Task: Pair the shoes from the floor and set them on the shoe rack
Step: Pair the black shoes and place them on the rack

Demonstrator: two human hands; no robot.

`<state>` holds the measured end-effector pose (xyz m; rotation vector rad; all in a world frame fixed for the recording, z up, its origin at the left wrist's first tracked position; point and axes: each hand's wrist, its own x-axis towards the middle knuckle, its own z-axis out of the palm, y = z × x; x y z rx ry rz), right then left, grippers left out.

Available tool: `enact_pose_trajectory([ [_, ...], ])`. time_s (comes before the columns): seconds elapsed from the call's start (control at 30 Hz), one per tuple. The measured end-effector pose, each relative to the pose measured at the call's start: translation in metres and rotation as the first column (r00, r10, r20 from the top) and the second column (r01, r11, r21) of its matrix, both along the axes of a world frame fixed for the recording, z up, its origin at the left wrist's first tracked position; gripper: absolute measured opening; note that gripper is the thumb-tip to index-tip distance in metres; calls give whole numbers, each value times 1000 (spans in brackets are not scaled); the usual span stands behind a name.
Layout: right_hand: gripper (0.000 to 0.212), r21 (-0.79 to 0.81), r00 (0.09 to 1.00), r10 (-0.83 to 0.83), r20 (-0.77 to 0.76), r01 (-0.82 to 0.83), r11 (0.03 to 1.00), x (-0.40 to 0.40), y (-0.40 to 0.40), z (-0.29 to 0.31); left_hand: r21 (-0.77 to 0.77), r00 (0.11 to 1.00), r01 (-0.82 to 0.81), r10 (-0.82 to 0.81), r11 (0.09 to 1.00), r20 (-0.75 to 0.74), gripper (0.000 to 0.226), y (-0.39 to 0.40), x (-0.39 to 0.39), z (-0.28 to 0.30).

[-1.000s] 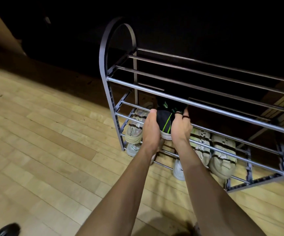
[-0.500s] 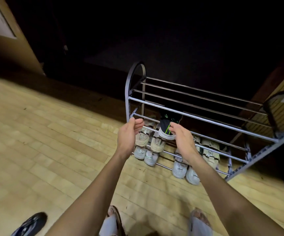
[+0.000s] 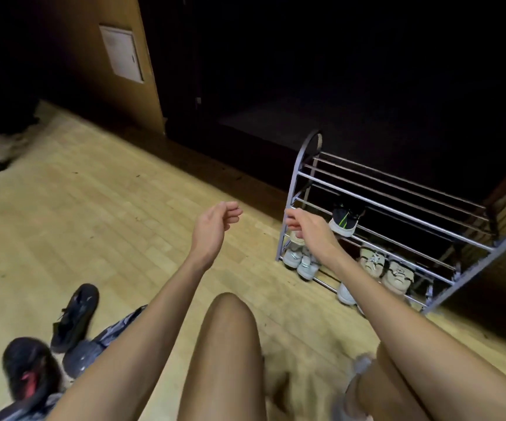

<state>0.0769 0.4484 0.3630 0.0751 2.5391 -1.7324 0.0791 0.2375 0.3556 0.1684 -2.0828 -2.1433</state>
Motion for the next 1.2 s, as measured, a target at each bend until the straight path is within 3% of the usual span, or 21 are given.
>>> enact_pose_trajectory([
  [0.43, 25, -83, 969, 244, -39, -246, 966, 38, -163, 9, 30, 944, -331, 330, 943, 30, 27, -115, 114, -23],
  [0.83, 30, -141, 804, 592, 55, -581, 802, 57, -335, -42, 77, 741, -666, 645, 742, 190, 25, -216, 176, -82],
  [1.07, 34, -145, 704, 694, 149, -679, 720, 82, -415, -75, 168, 599, -800, 753, 576, 273, 26, -266, 200, -113],
  [1.2, 35, -128, 673, 718, 179, -707, 695, 81, -439, -100, 145, 532, -845, 782, 515, 323, 26, -284, 194, -134],
])
